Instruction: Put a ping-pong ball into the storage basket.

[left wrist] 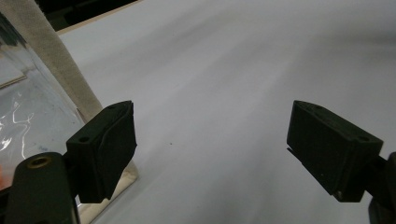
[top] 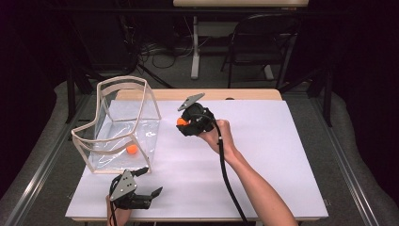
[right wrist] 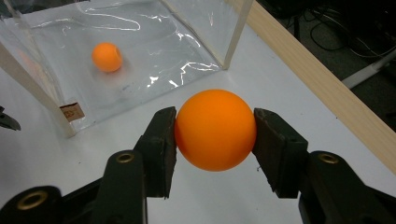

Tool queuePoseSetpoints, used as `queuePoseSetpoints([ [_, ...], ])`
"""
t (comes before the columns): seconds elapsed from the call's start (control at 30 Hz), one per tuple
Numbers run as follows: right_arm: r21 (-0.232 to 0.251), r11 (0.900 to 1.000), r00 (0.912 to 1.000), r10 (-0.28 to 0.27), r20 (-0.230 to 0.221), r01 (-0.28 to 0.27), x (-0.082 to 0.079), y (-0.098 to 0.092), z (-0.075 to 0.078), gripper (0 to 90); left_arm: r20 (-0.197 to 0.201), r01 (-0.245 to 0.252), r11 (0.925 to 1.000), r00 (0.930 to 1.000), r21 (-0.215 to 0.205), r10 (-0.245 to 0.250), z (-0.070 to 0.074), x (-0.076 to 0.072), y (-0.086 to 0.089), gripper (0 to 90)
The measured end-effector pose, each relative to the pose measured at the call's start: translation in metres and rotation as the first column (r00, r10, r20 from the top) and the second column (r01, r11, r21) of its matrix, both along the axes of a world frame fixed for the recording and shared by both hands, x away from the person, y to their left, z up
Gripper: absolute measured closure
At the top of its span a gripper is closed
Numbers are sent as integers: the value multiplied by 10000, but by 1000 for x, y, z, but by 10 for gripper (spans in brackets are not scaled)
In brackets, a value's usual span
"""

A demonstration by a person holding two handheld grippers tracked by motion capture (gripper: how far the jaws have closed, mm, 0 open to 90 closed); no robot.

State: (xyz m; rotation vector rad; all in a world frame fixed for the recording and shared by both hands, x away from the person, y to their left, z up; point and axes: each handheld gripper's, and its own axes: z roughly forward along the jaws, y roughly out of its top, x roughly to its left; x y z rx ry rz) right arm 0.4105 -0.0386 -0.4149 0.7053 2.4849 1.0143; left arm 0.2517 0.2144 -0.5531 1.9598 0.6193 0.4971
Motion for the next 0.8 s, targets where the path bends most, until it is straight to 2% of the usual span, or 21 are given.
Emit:
queuePoseSetpoints([
  [0.8,-97,9998,9994,171,303,-169,-4,8,22,510,-6,-28,10000,10000,-20,28,0,-1,0,157],
])
